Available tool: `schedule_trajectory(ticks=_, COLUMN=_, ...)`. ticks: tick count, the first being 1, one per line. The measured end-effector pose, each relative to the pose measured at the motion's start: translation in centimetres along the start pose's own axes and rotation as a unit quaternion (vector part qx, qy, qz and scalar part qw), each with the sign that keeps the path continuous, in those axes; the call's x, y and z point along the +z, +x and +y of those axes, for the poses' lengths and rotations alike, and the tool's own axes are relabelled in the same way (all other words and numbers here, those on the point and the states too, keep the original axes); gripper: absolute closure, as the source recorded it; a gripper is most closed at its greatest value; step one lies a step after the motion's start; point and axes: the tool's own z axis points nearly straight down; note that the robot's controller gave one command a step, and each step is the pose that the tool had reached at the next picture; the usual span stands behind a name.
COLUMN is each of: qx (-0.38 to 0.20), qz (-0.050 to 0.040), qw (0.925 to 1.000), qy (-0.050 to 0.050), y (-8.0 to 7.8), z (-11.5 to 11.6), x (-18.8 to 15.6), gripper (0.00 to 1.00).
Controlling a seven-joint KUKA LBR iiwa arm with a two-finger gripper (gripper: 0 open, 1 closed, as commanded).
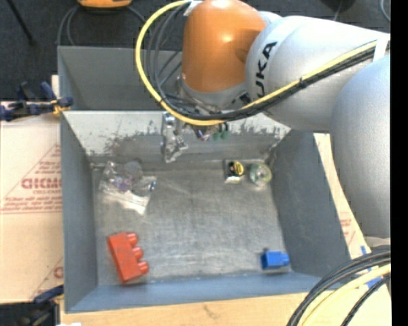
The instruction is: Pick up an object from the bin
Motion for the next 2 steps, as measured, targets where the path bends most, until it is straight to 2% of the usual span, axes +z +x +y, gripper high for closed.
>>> schedule_trajectory(ticks=1, qx=0.000, qz=0.0049, qw=1.0000, qy=-0.001, y=0.2, z=0.0, x=0.6, gripper=0.00)
schedule_trajectory(ticks=2, qx=-0.139, qz=0.0033, qw=0.9903, qy=0.000, y=2.3, z=3.2, x=11.6, gripper=0.00)
